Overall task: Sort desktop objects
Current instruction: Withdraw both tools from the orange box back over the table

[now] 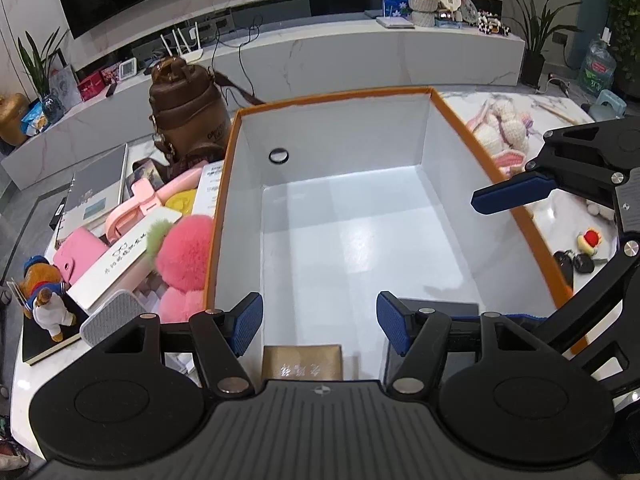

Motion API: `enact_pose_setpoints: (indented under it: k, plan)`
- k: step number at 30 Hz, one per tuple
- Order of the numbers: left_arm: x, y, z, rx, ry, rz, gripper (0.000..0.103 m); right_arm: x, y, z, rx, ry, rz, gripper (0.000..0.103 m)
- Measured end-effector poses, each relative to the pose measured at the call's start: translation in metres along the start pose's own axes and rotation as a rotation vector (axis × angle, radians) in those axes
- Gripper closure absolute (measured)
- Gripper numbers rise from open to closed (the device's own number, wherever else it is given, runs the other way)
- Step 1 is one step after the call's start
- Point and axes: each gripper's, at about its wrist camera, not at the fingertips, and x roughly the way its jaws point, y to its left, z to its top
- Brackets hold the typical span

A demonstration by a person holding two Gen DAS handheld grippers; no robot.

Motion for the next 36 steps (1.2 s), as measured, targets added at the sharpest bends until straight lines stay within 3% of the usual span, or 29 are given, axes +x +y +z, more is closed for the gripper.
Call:
enact_pose_setpoints:
  k: [9,36]
  plan:
    - [-0.021,-0.018,0.013,-0.009,-0.101,-0.018,0.029,-0.035,-0.015,-0.005,0.038,-0.075,-0.037,0.020]
    - [-0.027,-0.125,0.041,0.105,-0.172,-0.146,0.029,-0.119,-0.067,-0.070,0.102,-0.081,-0.193,0.020]
